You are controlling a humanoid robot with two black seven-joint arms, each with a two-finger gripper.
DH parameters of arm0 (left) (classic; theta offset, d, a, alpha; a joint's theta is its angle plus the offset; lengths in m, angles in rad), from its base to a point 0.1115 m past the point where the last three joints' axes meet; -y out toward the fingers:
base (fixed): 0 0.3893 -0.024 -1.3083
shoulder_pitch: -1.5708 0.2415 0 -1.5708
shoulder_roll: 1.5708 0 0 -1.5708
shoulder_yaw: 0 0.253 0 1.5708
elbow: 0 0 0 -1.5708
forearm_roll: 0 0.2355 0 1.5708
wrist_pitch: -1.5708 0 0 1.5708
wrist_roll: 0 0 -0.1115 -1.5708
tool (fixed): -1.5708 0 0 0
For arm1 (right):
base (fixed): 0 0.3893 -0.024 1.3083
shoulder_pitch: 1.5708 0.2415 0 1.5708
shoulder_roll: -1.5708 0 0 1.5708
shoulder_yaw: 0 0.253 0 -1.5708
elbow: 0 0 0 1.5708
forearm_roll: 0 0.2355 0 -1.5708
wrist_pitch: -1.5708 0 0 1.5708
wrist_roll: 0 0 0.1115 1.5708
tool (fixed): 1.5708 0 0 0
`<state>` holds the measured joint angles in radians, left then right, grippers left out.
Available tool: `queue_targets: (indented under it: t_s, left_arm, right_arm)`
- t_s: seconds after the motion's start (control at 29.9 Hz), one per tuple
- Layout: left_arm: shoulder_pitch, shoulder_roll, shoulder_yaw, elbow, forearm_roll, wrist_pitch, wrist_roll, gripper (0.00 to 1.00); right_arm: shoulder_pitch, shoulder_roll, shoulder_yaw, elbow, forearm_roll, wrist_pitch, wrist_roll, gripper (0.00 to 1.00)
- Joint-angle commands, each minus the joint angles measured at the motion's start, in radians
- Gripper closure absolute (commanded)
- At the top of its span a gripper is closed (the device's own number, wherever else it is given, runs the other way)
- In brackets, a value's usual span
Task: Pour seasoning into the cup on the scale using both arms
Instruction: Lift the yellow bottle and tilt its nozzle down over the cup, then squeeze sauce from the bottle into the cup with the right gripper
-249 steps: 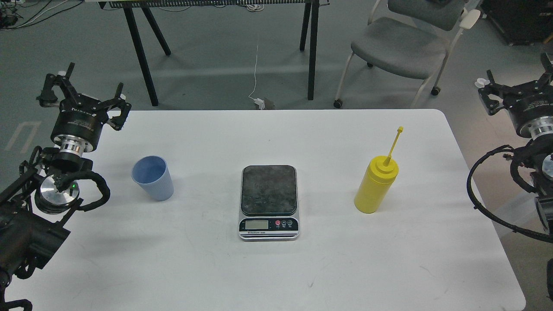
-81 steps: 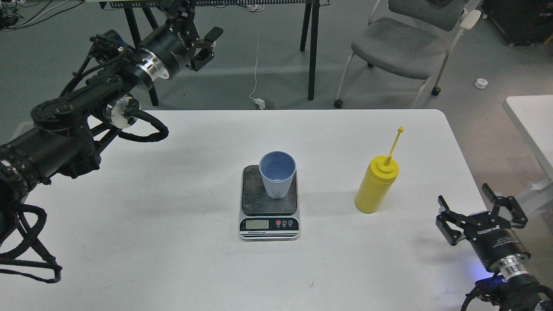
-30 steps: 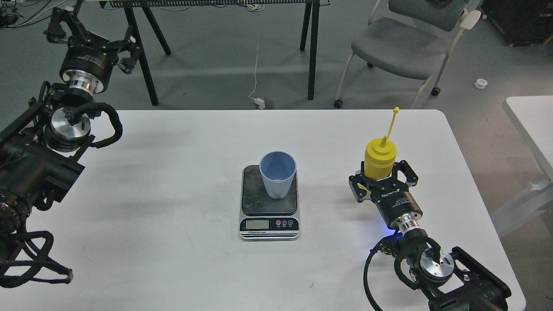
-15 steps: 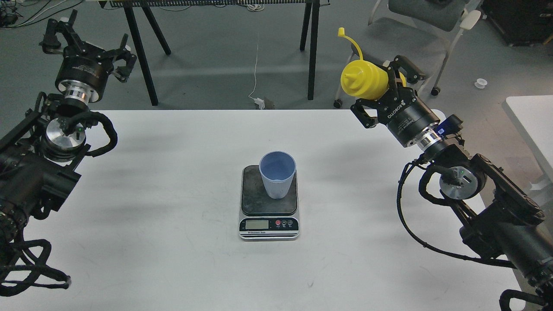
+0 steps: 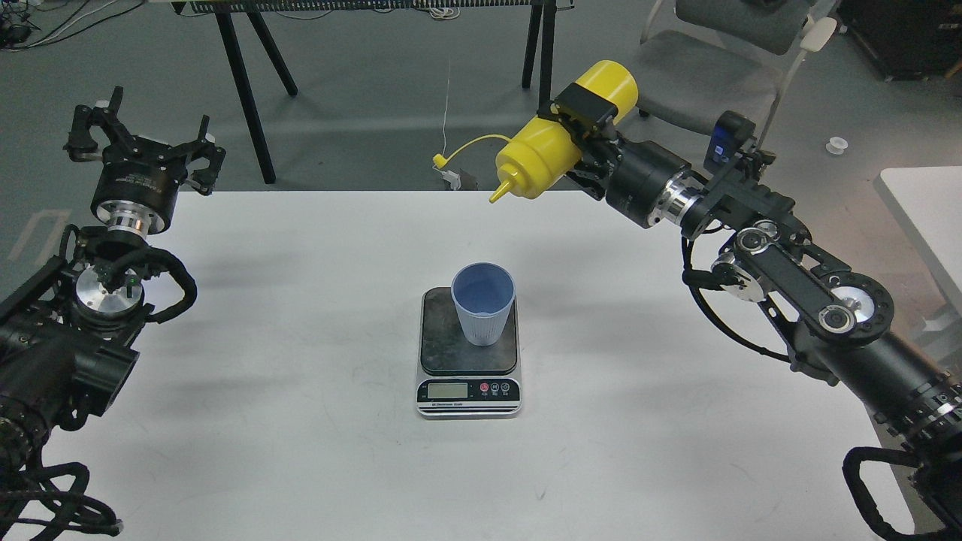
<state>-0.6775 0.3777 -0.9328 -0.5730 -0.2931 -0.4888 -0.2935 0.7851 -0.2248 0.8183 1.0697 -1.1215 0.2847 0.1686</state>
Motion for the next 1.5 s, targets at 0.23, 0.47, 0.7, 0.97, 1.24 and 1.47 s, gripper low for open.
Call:
queue_targets:
  t_s: [0.23, 0.47, 0.7, 0.97, 1.24, 1.47]
  left_arm:
    - [0.019, 0.001, 0.002, -0.001, 0.003, 0.000, 0.002, 0.00]
    - [0.026, 0.009, 0.002, -0.001, 0.003, 0.000, -0.001, 0.00]
    - [0.030, 0.006, 0.002, -0.001, 0.003, 0.000, -0.004, 0.00]
    - [0.032, 0.006, 0.003, -0.001, 0.005, 0.000, -0.004, 0.00]
    - [0.032, 0.004, 0.003, -0.001, 0.006, 0.000, -0.004, 0.00]
    - [0.032, 0.000, 0.005, -0.001, 0.006, 0.000, -0.006, 0.00]
  right_arm:
    - [0.193, -0.007, -0.280, -0.031, -0.291, -0.030, 0.003, 0.58]
    - [0.263, -0.007, -0.408, -0.060, -0.477, -0.070, 0.023, 0.58]
    - [0.263, 0.005, -0.442, -0.082, -0.537, -0.121, 0.028, 0.57]
    - [0.250, 0.062, -0.442, -0.148, -0.532, -0.216, 0.028, 0.58]
    - [0.229, 0.067, -0.433, -0.148, -0.523, -0.234, 0.045, 0.58]
    - [0.195, 0.056, -0.407, -0.140, -0.518, -0.245, 0.054, 0.58]
